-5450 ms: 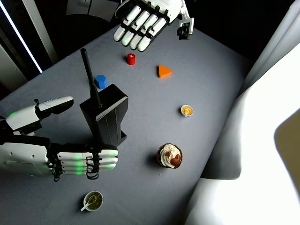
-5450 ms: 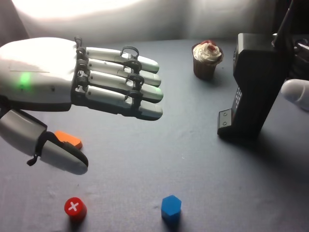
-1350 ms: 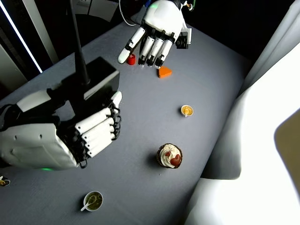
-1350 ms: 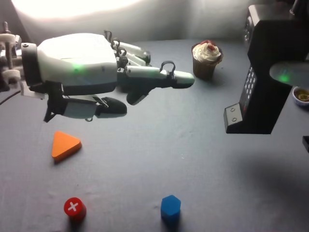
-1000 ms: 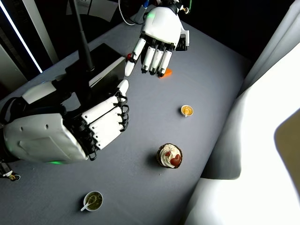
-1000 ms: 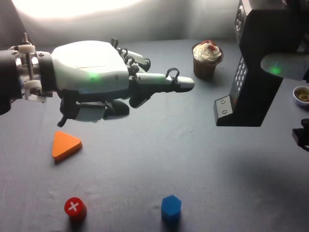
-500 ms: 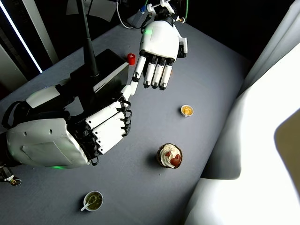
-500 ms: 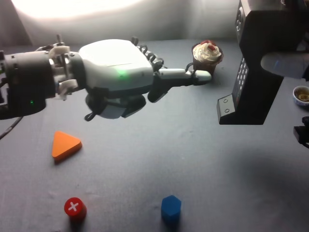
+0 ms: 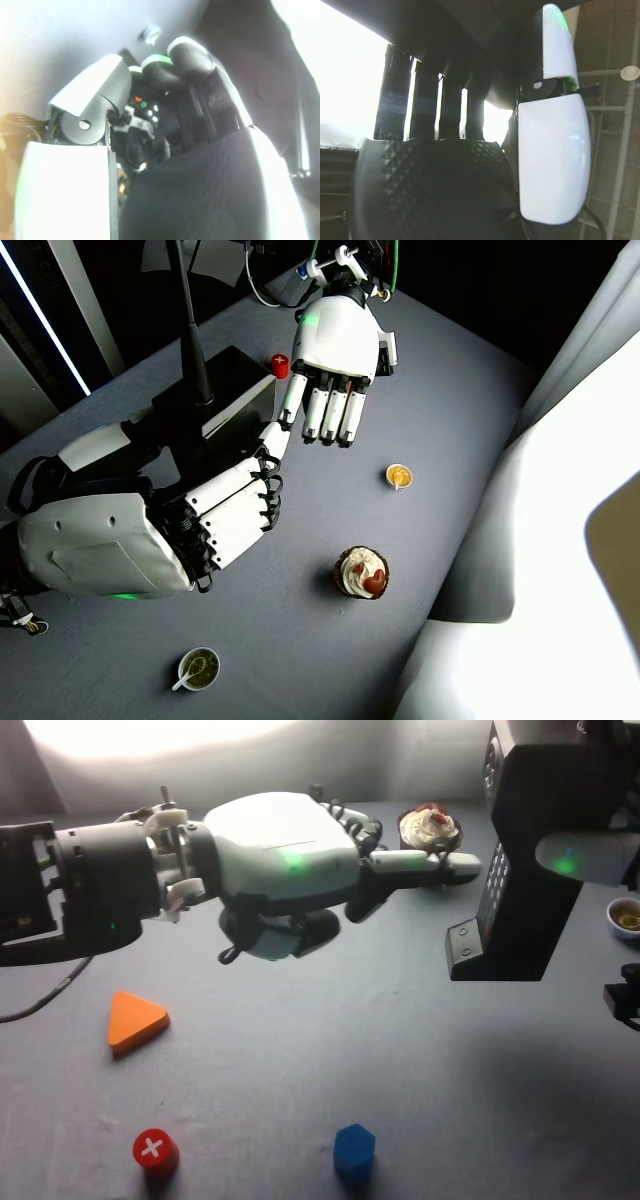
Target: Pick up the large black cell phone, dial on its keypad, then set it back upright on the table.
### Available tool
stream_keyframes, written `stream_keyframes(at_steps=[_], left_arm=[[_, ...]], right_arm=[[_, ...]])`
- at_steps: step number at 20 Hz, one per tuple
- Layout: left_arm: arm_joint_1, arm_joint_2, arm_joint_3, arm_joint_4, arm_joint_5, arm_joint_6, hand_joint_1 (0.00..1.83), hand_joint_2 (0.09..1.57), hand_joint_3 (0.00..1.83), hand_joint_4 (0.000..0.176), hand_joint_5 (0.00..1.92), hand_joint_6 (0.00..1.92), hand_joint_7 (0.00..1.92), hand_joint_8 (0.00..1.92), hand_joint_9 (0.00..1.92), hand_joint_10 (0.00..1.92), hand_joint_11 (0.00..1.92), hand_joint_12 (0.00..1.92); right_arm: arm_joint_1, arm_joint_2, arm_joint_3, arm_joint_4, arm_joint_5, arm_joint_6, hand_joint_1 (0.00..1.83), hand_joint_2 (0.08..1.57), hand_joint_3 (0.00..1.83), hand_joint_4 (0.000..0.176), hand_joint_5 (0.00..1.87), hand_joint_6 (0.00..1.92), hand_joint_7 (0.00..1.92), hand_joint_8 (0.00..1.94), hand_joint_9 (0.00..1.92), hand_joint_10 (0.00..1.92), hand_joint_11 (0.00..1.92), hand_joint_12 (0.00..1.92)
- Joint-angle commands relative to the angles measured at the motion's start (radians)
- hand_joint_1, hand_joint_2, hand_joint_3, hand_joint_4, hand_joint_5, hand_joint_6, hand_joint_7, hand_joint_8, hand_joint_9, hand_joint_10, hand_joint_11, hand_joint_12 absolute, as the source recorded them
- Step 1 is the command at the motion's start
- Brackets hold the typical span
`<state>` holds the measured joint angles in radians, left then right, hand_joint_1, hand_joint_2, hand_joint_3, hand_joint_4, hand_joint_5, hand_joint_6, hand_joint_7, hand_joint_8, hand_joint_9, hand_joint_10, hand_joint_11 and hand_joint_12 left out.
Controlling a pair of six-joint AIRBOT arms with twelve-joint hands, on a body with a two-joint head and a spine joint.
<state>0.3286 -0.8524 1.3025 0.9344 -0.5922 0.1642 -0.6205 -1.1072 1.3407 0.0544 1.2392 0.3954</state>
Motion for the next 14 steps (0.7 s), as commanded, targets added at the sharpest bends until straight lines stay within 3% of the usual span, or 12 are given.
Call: stream_keyframes(at_steps=[1,4,5,6,8,11,12,14], left_arm=[[-0.029,-0.003,-0.001,-0.042,-0.081,0.008,1.44,1.06,0.52,0.115,0.0,0.0,0.6,1.67,0.59,1.92,0.59,1.92],[-0.036,-0.02,-0.004,-0.042,-0.094,0.004,1.47,1.05,0.55,0.122,0.0,0.0,0.59,1.67,0.56,1.92,0.45,1.92],[-0.038,-0.024,-0.007,-0.041,-0.094,0.005,1.47,1.05,0.55,0.118,0.0,0.0,0.59,1.67,0.56,1.92,0.46,1.92],[-0.044,-0.034,-0.01,-0.04,-0.095,0.006,1.47,1.05,0.54,0.124,0.0,0.0,0.59,1.67,0.56,1.92,0.49,1.92],[-0.047,-0.058,-0.012,-0.032,-0.106,0.0,1.47,1.01,0.62,0.105,0.0,0.0,0.6,1.67,0.59,1.92,0.6,1.92],[-0.048,-0.07,-0.022,-0.019,-0.113,-0.019,1.46,1.06,0.53,0.1,0.0,0.0,0.58,1.67,0.55,1.92,0.43,1.92],[-0.048,-0.069,-0.023,-0.019,-0.118,-0.023,1.46,1.08,0.5,0.105,0.0,0.0,0.57,1.68,0.55,1.92,0.4,1.92],[-0.047,-0.038,-0.028,0.031,-0.14,-0.075,1.47,1.04,0.56,0.111,0.0,0.0,0.59,1.67,0.57,1.92,0.51,1.92]], right_arm=[[0.014,0.011,0.005,0.034,0.144,0.02,1.48,1.12,0.0,0.0,0.99,0.79,0.86,1.09,0.85,1.22,0.83,1.58],[0.014,0.011,0.005,0.034,0.144,0.02,1.49,1.12,0.0,0.0,1.0,0.77,0.87,1.08,0.87,1.18,0.83,1.59],[0.014,0.011,0.005,0.034,0.144,0.02,1.48,1.13,0.0,0.0,0.97,0.81,0.85,1.12,0.86,1.2,0.82,1.6],[0.014,0.011,0.005,0.034,0.144,0.02,1.49,1.12,0.0,0.0,0.99,0.77,0.86,1.1,0.89,1.16,0.84,1.58],[0.014,0.011,0.005,0.034,0.144,0.02,1.49,1.12,0.0,0.0,0.99,0.77,0.85,1.11,0.87,1.18,0.83,1.58],[0.014,0.011,0.005,0.034,0.144,0.02,1.48,1.13,0.0,0.0,0.98,0.79,0.84,1.12,0.85,1.22,0.8,1.62],[0.014,0.011,0.004,0.034,0.144,0.019,1.48,1.12,0.0,0.0,1.0,0.76,0.85,1.11,0.86,1.2,0.81,1.6],[0.014,0.011,0.004,0.034,0.144,0.019,1.49,1.12,0.0,0.0,1.01,0.74,0.86,1.08,0.87,1.18,0.83,1.58]])
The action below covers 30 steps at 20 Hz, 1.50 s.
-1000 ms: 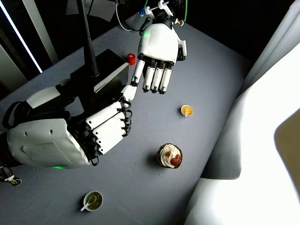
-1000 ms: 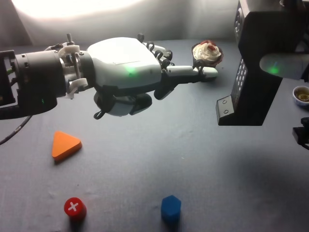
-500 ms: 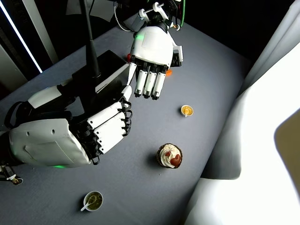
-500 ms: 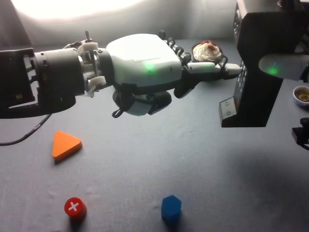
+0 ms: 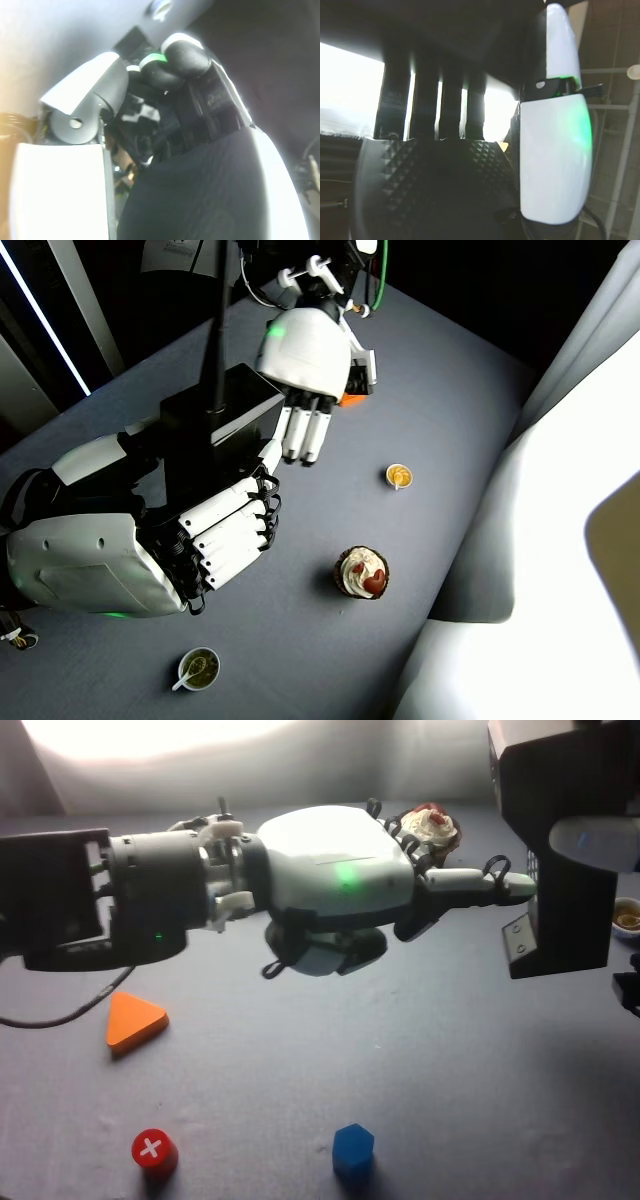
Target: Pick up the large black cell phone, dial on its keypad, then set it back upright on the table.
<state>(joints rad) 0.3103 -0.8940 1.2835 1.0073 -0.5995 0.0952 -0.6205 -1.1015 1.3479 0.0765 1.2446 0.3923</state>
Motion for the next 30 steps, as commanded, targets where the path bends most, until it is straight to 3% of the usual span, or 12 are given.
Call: stream_keyframes(at_steps=[1,7,8,13,18,19,20,21,24,25,27,30], left_arm=[[-0.028,0.025,-0.01,-0.02,-0.143,-0.026,1.33,1.12,0.42,0.117,0.0,0.0,0.59,1.71,0.69,1.92,0.58,1.92],[-0.003,0.143,0.018,0.018,-0.233,-0.115,1.47,1.02,0.59,0.097,0.0,0.0,0.6,1.67,0.57,1.92,0.44,1.92],[0.0,0.151,0.021,0.018,-0.237,-0.122,1.47,1.03,0.59,0.117,0.0,0.0,0.6,1.68,0.57,1.92,0.42,1.92],[0.011,0.165,0.036,0.017,-0.235,-0.122,1.47,1.05,0.55,0.134,0.0,0.0,0.59,1.7,0.55,1.92,0.4,1.92],[0.01,0.13,0.035,-0.007,-0.198,-0.091,1.47,1.0,0.63,0.12,0.0,0.0,0.61,1.69,0.58,1.92,0.46,1.92],[0.01,0.115,0.036,-0.007,-0.19,-0.088,1.47,1.01,0.62,0.118,0.0,0.0,0.6,1.68,0.58,1.92,0.49,1.92],[0.01,0.105,0.036,-0.007,-0.182,-0.087,1.47,1.01,0.61,0.12,0.0,0.0,0.6,1.68,0.58,1.92,0.48,1.92],[0.01,0.089,0.037,-0.015,-0.172,-0.078,1.47,1.02,0.61,0.123,0.0,0.0,0.6,1.69,0.57,1.92,0.45,1.92],[0.005,0.049,0.04,-0.037,-0.153,-0.061,1.47,1.03,0.58,0.124,0.0,0.0,0.59,1.69,0.56,1.92,0.39,1.92],[0.002,0.042,0.039,-0.037,-0.15,-0.06,1.47,1.03,0.59,0.121,0.0,0.0,0.59,1.68,0.58,1.92,0.53,1.92],[-0.005,0.019,0.039,-0.037,-0.151,-0.055,1.47,1.0,0.63,0.119,0.0,0.0,0.61,1.68,0.59,1.92,0.49,1.92],[-0.006,-0.003,0.038,-0.036,-0.149,-0.053,1.47,1.03,0.58,0.113,0.0,0.0,0.6,1.68,0.56,1.92,0.41,1.92]], right_arm=[[0.014,0.005,-0.003,0.012,0.138,0.022,1.49,1.12,0.0,0.0,1.01,0.73,0.86,1.09,0.87,1.19,0.84,1.58],[0.014,0.005,0.003,0.012,0.138,0.022,1.49,1.12,0.0,0.0,0.98,0.79,0.86,1.1,0.87,1.19,0.84,1.57],[0.014,0.005,0.003,0.012,0.138,0.022,1.48,1.12,0.0,0.0,0.98,0.78,0.85,1.11,0.87,1.19,0.83,1.59],[0.014,0.005,0.006,0.012,0.138,0.022,1.39,1.13,0.0,0.0,0.99,0.85,0.88,1.11,0.87,1.29,0.82,1.34],[0.014,0.005,0.007,0.012,0.138,0.022,1.37,1.13,0.0,0.0,0.99,0.86,0.86,1.14,0.86,1.33,0.85,1.22],[0.014,0.005,0.007,0.012,0.138,0.022,1.46,1.12,0.0,0.0,1.01,0.78,0.86,1.11,0.86,1.23,0.84,1.51],[0.014,0.005,0.007,0.012,0.138,0.022,1.39,1.13,0.0,0.0,0.99,0.85,0.85,1.15,0.86,1.31,0.82,1.34],[0.014,0.005,0.007,0.012,0.138,0.022,1.46,1.12,0.0,0.0,0.99,0.79,0.85,1.12,0.86,1.22,0.82,1.55],[0.014,0.005,0.007,0.012,0.138,0.022,1.37,1.14,0.0,0.0,0.98,0.87,0.84,1.17,0.85,1.36,0.83,1.26],[0.014,0.005,0.007,0.012,0.138,0.022,1.46,1.13,0.0,0.0,0.99,0.78,0.85,1.12,0.85,1.25,0.83,1.52],[0.014,0.005,0.006,0.012,0.138,0.022,1.39,1.12,0.0,0.0,0.99,0.84,0.88,1.11,0.88,1.28,0.83,1.32],[0.014,0.005,0.006,0.012,0.138,0.022,1.46,1.13,0.0,0.0,1.0,0.77,0.84,1.13,0.84,1.24,0.84,1.53]])
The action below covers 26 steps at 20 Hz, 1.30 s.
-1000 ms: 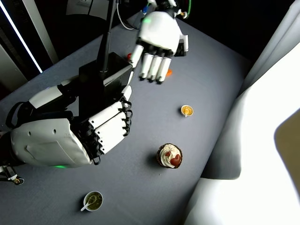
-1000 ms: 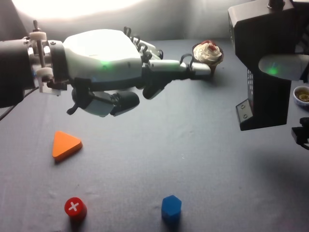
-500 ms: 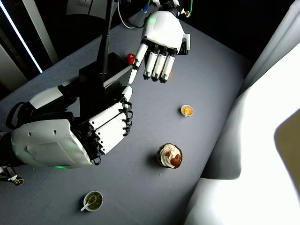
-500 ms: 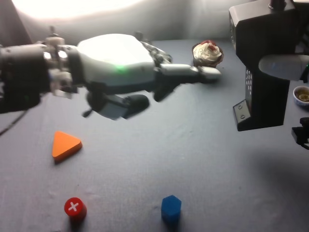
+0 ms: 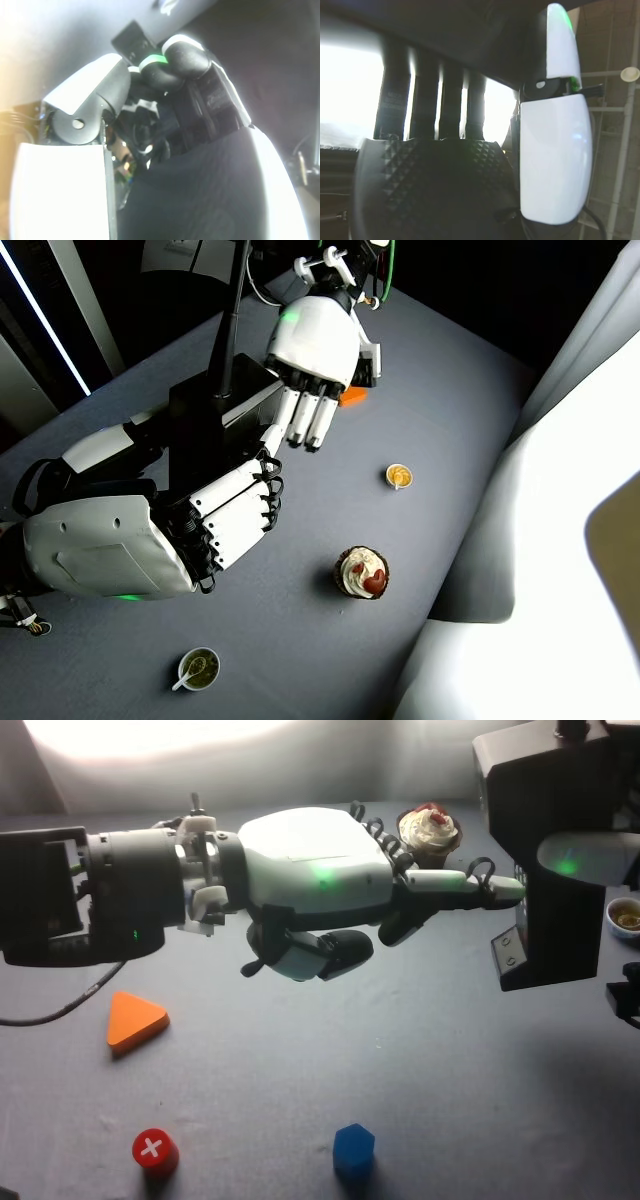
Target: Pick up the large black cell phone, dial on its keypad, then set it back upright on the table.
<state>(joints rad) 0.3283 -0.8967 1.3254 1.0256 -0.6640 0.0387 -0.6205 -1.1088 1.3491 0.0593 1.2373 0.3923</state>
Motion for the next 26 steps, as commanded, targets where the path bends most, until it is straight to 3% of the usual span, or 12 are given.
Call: stream_keyframes(at_steps=[1,6,7,8,10,12,16,18,21,23,25,26], left_arm=[[-0.025,-0.008,-0.005,-0.055,-0.086,0.005,1.47,1.03,0.58,0.113,0.0,0.0,0.6,1.68,0.57,1.92,0.46,1.92],[-0.06,-0.037,-0.012,-0.022,-0.095,-0.022,1.47,1.03,0.59,0.118,0.0,0.0,0.6,1.68,0.57,1.92,0.49,1.92],[-0.06,-0.033,-0.018,-0.019,-0.096,-0.03,1.47,1.03,0.58,0.121,0.0,0.0,0.59,1.68,0.57,1.92,0.51,1.92],[-0.06,-0.022,-0.023,-0.007,-0.101,-0.044,1.47,1.03,0.58,0.115,0.0,0.0,0.59,1.68,0.57,1.92,0.48,1.92],[-0.059,0.017,-0.03,0.039,-0.125,-0.095,1.47,1.03,0.57,0.124,0.0,0.0,0.59,1.67,0.57,1.92,0.46,1.92],[-0.058,0.066,-0.032,0.1,-0.164,-0.171,1.47,1.01,0.61,0.121,0.0,0.0,0.6,1.69,0.58,1.92,0.48,1.92],[-0.042,0.13,-0.034,0.128,-0.221,-0.236,1.47,1.04,0.57,0.114,0.0,0.0,0.6,1.68,0.56,1.92,0.36,1.92],[-0.042,0.158,-0.028,0.169,-0.249,-0.317,1.47,1.02,0.6,0.122,0.0,0.0,0.6,1.69,0.57,1.92,0.42,1.92],[-0.045,0.17,0.015,0.325,-0.361,-0.546,1.47,1.05,0.56,0.093,0.0,0.0,0.58,1.71,0.55,1.92,0.19,1.92],[-0.055,0.17,0.023,0.418,-0.421,-0.613,1.47,1.03,0.58,0.074,0.0,0.0,0.59,1.68,0.58,1.92,0.46,1.92],[-0.057,0.169,0.028,0.468,-0.431,-0.745,1.32,1.14,0.29,0.08,0.03,0.0,0.66,1.61,0.7,1.92,0.59,1.92],[-0.058,0.169,0.032,0.433,-0.453,-0.745,1.31,1.19,0.19,0.089,0.08,0.0,0.65,1.6,0.64,1.92,0.34,1.92]], right_arm=[[0.014,0.013,0.004,0.029,0.146,0.022,1.48,1.12,0.0,0.0,1.0,0.75,0.84,1.13,0.84,1.23,0.84,1.57],[0.014,0.013,0.002,0.03,0.146,0.021,1.49,1.12,0.0,0.0,0.99,0.77,0.86,1.1,0.87,1.18,0.84,1.58],[0.014,0.013,-0.001,0.031,0.146,0.019,1.39,1.12,0.0,0.0,0.99,0.82,0.87,1.12,0.89,1.27,0.84,1.32],[0.014,0.013,-0.003,0.034,0.146,0.016,1.47,1.12,0.0,0.0,1.0,0.76,0.86,1.11,0.87,1.21,0.82,1.55],[0.014,0.013,-0.004,0.035,0.146,0.014,1.46,1.12,0.0,0.0,1.0,0.76,0.85,1.12,0.86,1.22,0.81,1.56],[0.014,0.013,0.0,0.043,0.146,0.012,1.37,1.14,0.0,0.0,0.98,0.84,0.84,1.19,0.86,1.35,0.82,1.26],[0.014,0.007,0.014,0.064,0.146,0.009,1.37,1.14,0.0,0.0,0.97,0.85,0.86,1.17,0.88,1.33,0.85,1.21],[0.014,0.001,0.025,0.079,0.146,0.006,1.37,1.14,0.0,0.0,0.96,0.88,0.85,1.18,0.87,1.34,0.84,1.23],[0.014,-0.007,0.042,0.11,0.15,-0.009,1.37,1.14,0.0,0.0,0.96,0.89,0.86,1.15,0.87,1.34,0.86,1.24],[0.014,-0.011,0.064,0.133,0.177,-0.016,1.37,1.14,0.0,0.0,0.97,0.87,0.86,1.17,0.86,1.35,0.85,1.24],[0.012,-0.038,0.098,0.167,0.217,-0.027,1.46,1.12,0.0,0.0,0.99,0.79,0.87,1.1,0.88,1.21,0.86,1.5],[0.011,-0.054,0.112,0.188,0.232,-0.033,1.48,1.12,0.0,0.0,1.0,0.76,0.88,1.08,0.88,1.18,0.84,1.56]])
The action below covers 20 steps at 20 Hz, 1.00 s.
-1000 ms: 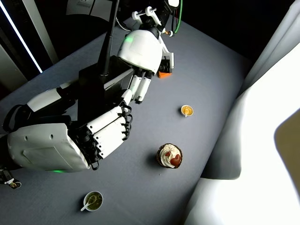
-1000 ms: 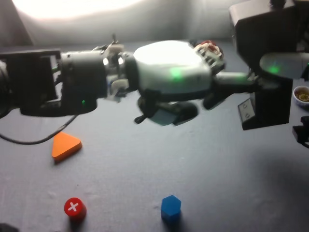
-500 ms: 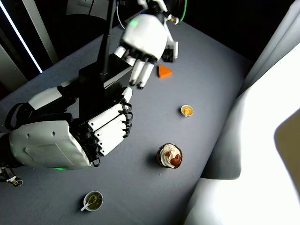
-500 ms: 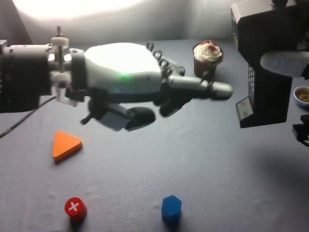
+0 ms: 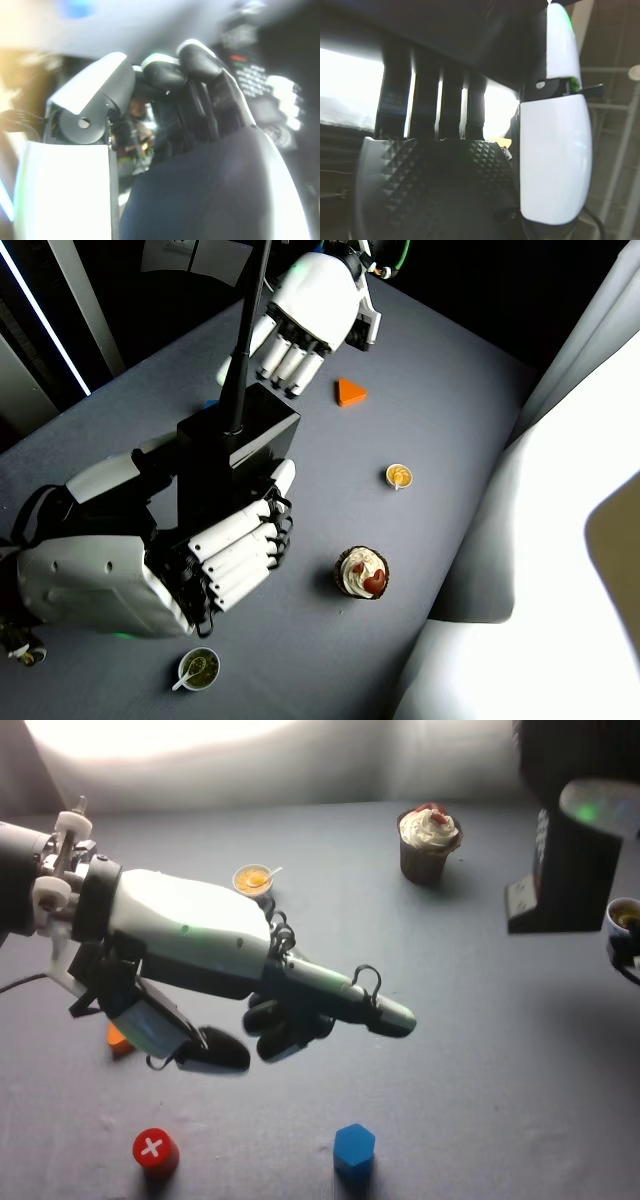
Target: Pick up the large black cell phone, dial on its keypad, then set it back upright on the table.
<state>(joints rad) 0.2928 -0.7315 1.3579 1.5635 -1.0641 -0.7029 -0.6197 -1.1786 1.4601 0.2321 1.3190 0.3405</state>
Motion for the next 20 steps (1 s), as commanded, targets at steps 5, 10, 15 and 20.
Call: stream_keyframes(at_steps=[5,10,15,20], left_arm=[[-0.021,0.002,0.017,-0.353,-0.119,-0.054,1.29,1.24,0.01,0.04,0.19,0.01,0.72,1.46,0.53,1.92,0.23,1.92],[0.003,0.001,-0.008,-0.604,0.021,-0.133,0.61,1.25,0.0,0.028,0.38,0.01,0.71,0.37,0.65,0.85,0.35,1.46],[0.011,0.002,-0.048,-0.416,0.215,-0.538,0.32,1.21,0.0,0.023,0.35,0.0,0.55,0.0,0.58,0.08,0.12,1.11],[0.025,0.011,-0.096,-0.221,0.239,-0.736,0.0,1.19,0.0,0.043,0.26,0.0,0.25,0.01,0.24,0.0,0.0,0.55]], right_arm=[[0.007,-0.048,0.047,0.05,0.224,0.006,1.37,1.15,0.0,0.0,0.95,0.89,0.83,1.22,0.85,1.37,0.83,1.26],[-0.028,-0.091,0.055,0.08,0.285,-0.01,1.37,1.14,0.0,0.0,0.95,0.9,0.85,1.17,0.87,1.33,0.83,1.24],[-0.059,-0.122,0.057,0.102,0.313,-0.014,1.37,1.14,0.0,0.0,0.96,0.89,0.86,1.16,0.89,1.3,0.87,1.15],[-0.092,-0.151,0.081,0.12,0.331,-0.014,1.48,1.13,0.0,0.0,0.92,0.86,0.83,1.13,0.87,1.19,0.85,1.57]])
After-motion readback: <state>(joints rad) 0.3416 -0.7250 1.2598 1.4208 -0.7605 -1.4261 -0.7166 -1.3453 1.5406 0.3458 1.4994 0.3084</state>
